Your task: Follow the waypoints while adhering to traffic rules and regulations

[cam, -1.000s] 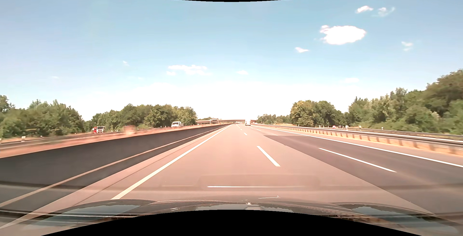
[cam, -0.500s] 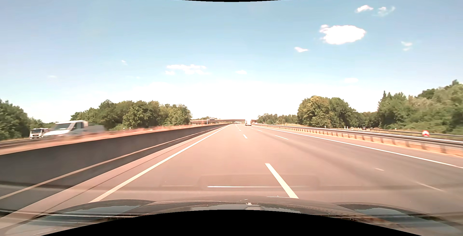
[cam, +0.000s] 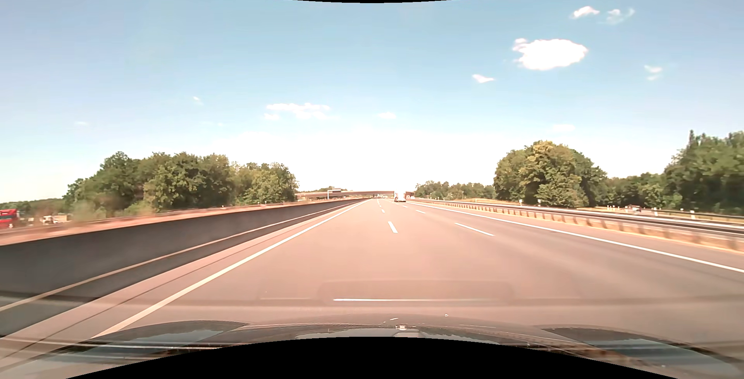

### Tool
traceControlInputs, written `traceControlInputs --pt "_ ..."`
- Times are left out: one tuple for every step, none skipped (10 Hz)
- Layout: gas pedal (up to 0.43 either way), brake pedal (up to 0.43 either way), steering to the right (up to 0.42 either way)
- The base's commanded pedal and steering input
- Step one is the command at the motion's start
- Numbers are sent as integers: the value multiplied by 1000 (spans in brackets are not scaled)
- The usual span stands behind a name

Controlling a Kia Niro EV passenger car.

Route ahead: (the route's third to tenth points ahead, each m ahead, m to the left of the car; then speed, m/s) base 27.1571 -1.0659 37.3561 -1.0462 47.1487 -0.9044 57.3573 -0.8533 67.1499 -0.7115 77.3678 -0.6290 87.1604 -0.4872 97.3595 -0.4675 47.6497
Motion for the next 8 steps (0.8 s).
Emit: traceControlInputs --pt "630 0 -1" --pt "630 0 -1" --pt "630 0 -1" --pt "630 0 -1" --pt "630 0 -1" --pt "630 0 -1" --pt "630 0 -1" --pt "630 0 -3"
